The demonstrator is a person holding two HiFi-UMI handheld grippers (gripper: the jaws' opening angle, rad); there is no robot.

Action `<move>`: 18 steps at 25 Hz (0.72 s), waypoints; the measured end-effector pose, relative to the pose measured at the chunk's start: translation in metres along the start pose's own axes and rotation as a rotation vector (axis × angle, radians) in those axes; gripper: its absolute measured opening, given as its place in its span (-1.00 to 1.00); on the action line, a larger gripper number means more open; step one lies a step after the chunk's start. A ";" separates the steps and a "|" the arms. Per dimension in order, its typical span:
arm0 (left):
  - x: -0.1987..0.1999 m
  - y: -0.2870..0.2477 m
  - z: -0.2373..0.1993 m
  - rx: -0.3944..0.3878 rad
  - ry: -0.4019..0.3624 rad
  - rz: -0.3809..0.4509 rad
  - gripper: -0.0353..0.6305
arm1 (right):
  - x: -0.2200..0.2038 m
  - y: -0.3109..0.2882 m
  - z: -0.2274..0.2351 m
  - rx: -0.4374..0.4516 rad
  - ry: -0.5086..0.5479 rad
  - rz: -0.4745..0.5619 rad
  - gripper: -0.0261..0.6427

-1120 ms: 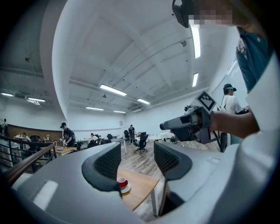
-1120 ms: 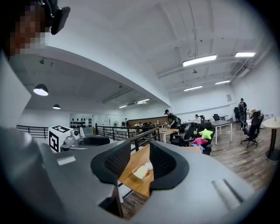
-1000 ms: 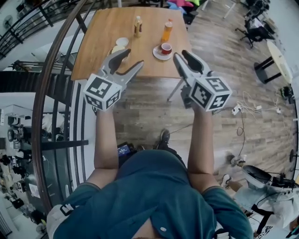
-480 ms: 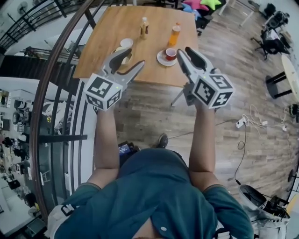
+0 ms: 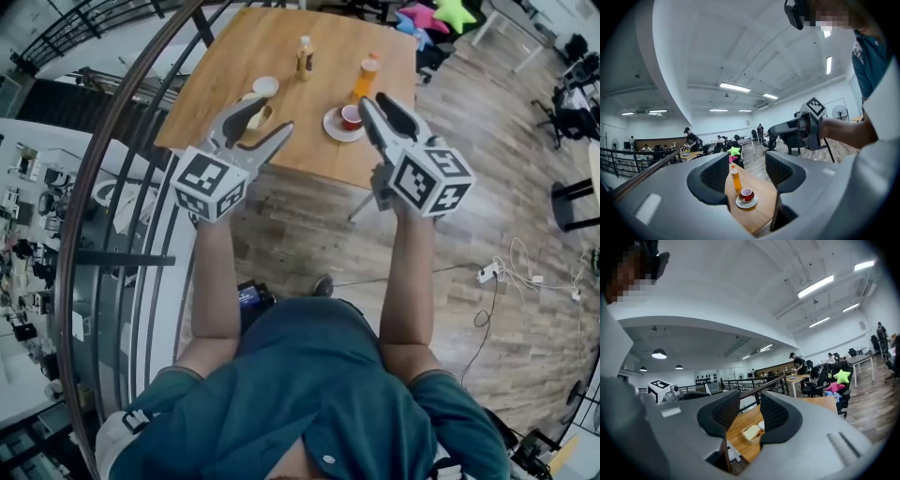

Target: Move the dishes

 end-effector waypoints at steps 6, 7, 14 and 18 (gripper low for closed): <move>0.006 -0.029 0.012 0.026 -0.009 -0.023 -0.17 | 0.005 0.006 0.035 0.031 -0.020 0.004 -0.57; 0.007 -0.032 0.015 0.025 -0.012 -0.025 -0.17 | 0.006 0.008 0.040 0.031 -0.023 0.007 -0.57; 0.007 -0.055 0.037 0.005 -0.021 -0.041 -0.16 | 0.001 0.030 0.064 0.017 -0.046 0.020 -0.57; 0.008 -0.075 0.043 -0.027 -0.021 -0.043 -0.16 | 0.002 0.042 0.079 -0.014 -0.059 0.024 -0.57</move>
Point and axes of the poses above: the fingertips, and each gripper's own axes: y backward along the fingers, z to its right, x out of its top, the point moved 7 cm from there along y, backward along the fingers, and after that the axes turned 8 degrees about x, right-handed, at the moved point
